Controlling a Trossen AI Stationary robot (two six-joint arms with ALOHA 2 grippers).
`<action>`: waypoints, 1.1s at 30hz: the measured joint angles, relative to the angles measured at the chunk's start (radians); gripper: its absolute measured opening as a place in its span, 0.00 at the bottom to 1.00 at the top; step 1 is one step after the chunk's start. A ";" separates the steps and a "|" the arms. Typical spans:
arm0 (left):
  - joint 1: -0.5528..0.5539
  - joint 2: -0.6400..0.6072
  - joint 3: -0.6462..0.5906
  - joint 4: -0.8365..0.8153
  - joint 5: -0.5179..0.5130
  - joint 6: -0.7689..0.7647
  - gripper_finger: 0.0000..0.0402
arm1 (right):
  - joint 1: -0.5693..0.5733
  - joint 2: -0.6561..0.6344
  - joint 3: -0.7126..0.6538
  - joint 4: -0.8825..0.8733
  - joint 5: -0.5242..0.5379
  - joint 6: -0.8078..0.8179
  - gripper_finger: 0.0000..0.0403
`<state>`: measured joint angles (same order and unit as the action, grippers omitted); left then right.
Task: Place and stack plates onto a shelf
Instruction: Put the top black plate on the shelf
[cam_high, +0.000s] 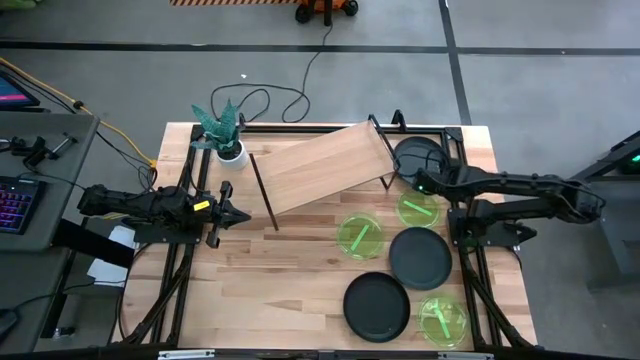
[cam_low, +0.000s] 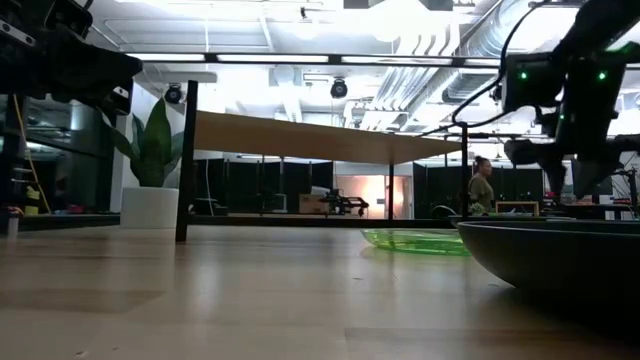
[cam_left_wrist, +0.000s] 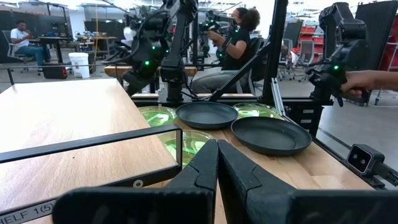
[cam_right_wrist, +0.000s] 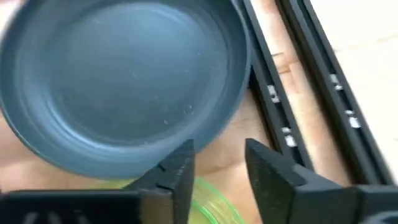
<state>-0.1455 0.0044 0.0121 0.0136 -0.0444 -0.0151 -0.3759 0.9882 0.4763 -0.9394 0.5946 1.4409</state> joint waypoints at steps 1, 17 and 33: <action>0.000 0.000 0.000 0.000 0.000 0.000 0.00 | -0.001 0.000 -0.015 0.038 0.002 0.020 0.36; 0.000 0.000 0.000 0.000 0.000 0.000 0.00 | -0.117 0.000 -0.261 0.469 0.033 0.082 0.33; 0.000 0.000 0.000 0.000 0.000 0.000 0.00 | -0.129 0.000 -0.276 0.540 0.196 0.107 0.03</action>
<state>-0.1453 0.0044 0.0120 0.0135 -0.0444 -0.0153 -0.5045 0.9878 0.2005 -0.3998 0.7905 1.5478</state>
